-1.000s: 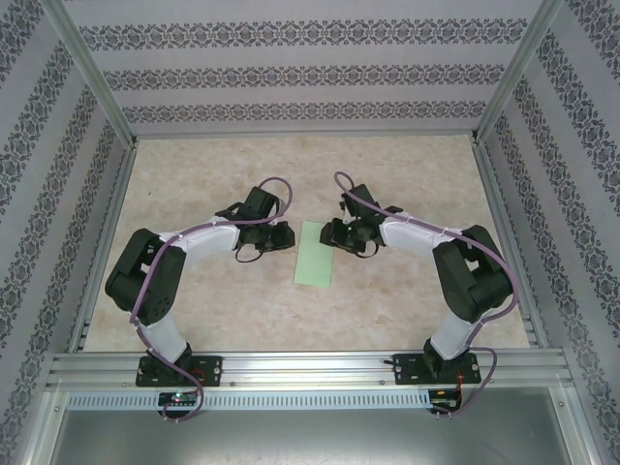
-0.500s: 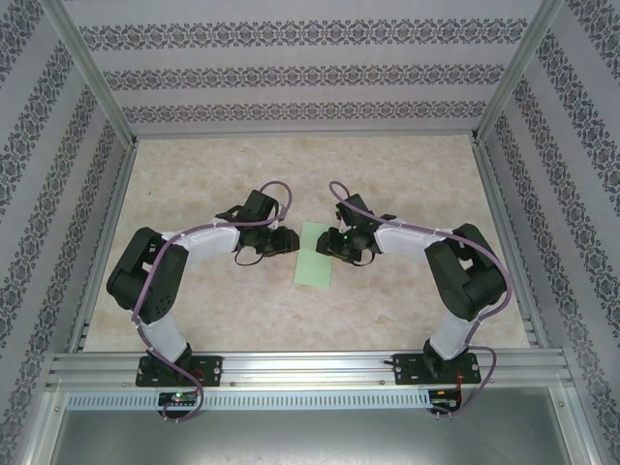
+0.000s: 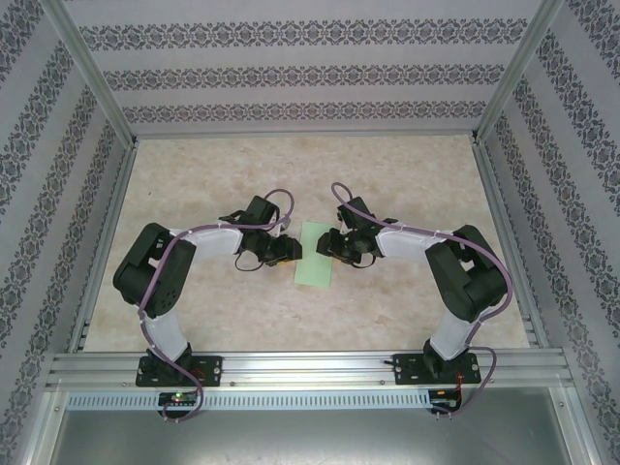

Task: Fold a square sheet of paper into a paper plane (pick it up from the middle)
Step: Fold the triangle a second time at the center of the table.

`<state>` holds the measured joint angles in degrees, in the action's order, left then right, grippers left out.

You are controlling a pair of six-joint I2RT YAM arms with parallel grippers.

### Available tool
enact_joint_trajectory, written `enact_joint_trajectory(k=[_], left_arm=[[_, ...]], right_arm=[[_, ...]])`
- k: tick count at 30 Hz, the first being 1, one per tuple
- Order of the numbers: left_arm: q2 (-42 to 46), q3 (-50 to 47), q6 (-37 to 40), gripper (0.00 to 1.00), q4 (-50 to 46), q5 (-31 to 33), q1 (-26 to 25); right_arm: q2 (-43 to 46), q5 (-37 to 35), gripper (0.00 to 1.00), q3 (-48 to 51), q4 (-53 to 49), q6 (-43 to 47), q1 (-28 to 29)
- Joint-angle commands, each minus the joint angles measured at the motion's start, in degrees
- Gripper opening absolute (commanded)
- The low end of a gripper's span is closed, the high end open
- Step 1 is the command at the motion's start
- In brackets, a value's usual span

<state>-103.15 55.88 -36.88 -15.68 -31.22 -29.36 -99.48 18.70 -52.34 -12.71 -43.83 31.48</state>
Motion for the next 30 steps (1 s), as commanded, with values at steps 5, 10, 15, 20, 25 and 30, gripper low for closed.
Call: enact_joint_trajectory(k=[5,10,15,20,25,30], left_arm=[[-2.29,1.48,1.26,0.42,0.59,-2.29,-0.62],[-2.57,2.04,1.55,0.38,0.34,-2.91,-0.96],[-2.96,2.18,1.55,0.33,0.83,-3.92,-1.29],[-3.24,2.57,1.4,0.33,1.43,-4.83,-1.52],[-2.87,2.91,1.56,0.33,0.96,-4.23,-1.52],[-3.14,3.16,0.95,0.32,2.5,-5.53,-1.52]], right_arm=[[0.24,-0.07,0.43,1.01,1.1,-0.66,-0.03],[0.08,-0.07,0.43,1.16,1.32,-0.77,-0.02],[0.08,-0.15,0.43,1.44,1.65,-0.9,-0.03],[-0.21,-0.15,0.43,1.82,2.18,-1.17,-0.06],[-0.13,-0.07,0.43,1.98,2.29,-1.15,-0.02],[0.23,-0.26,0.43,2.2,2.34,-1.07,-0.02]])
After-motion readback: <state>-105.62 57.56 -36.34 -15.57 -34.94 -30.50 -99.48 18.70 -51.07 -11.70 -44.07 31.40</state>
